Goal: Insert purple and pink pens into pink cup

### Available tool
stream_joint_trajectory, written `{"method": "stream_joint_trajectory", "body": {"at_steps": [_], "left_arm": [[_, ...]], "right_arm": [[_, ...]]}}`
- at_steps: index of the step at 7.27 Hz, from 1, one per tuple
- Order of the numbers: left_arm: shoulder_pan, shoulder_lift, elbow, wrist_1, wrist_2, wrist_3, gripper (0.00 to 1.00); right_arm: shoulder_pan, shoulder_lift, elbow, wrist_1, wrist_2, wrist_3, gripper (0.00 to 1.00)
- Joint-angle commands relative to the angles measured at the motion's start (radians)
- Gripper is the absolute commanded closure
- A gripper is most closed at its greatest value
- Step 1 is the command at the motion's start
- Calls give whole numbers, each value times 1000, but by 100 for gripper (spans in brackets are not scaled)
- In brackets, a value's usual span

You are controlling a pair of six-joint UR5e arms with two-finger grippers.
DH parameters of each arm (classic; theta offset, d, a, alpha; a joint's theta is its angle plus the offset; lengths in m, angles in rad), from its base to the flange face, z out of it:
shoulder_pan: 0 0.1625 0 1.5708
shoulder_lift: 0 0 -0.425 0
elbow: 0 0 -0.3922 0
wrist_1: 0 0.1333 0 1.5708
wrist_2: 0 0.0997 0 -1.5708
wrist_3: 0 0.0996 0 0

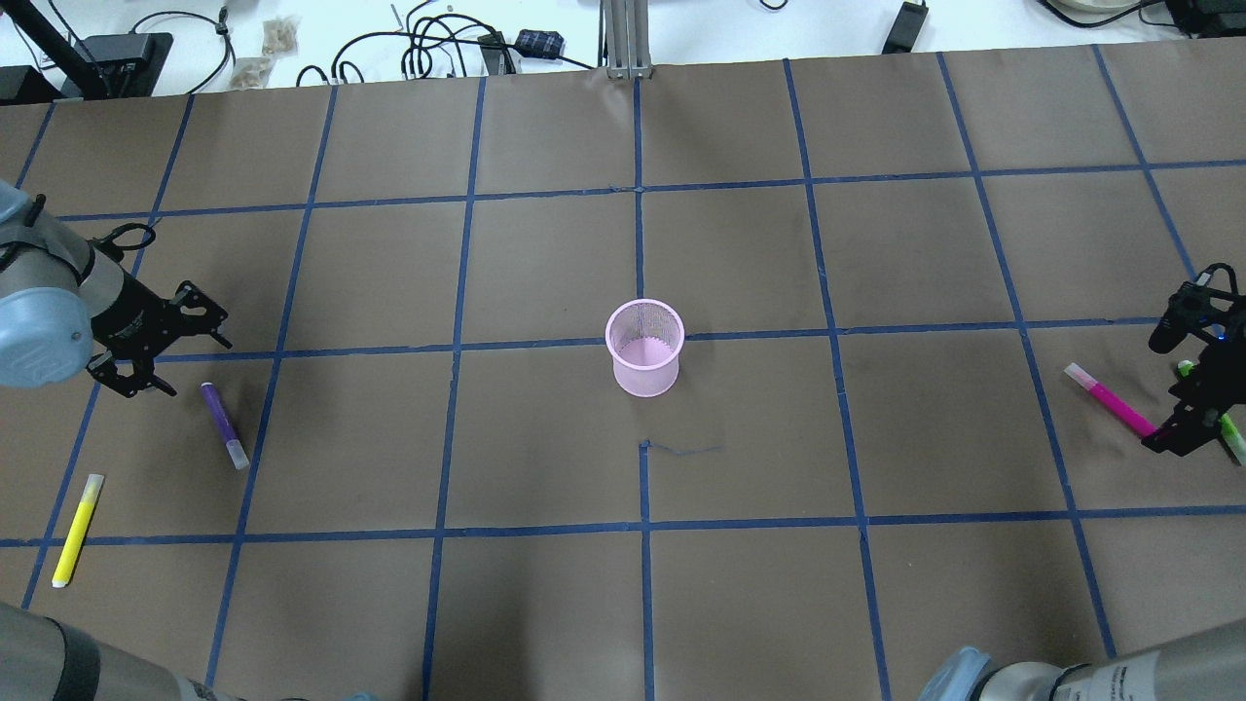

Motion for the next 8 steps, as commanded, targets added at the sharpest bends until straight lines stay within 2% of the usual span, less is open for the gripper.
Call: {"method": "stream_joint_trajectory", "body": {"at_steps": [1,3,4,5,6,8], "left_arm": [[10,7,-56,75,-4,123,8],[65,15,-68,84,5,181,8],[65,12,-84,86,4,151,8],[62,-11,-87,112,4,108,8],[62,-14,-87,113,2,111,8],[62,-17,-85,112,2,125,29]], "right_arm": [[0,2,18,-4,-2,-1,28],[0,5,18,-6,-2,-1,63],[0,5,18,-6,1,-4,84],[0,-3,15,-6,-6,-3,100],[0,-7,10,3,-58,-3,100],[6,-67,-5,19,-75,-3,100]]}}
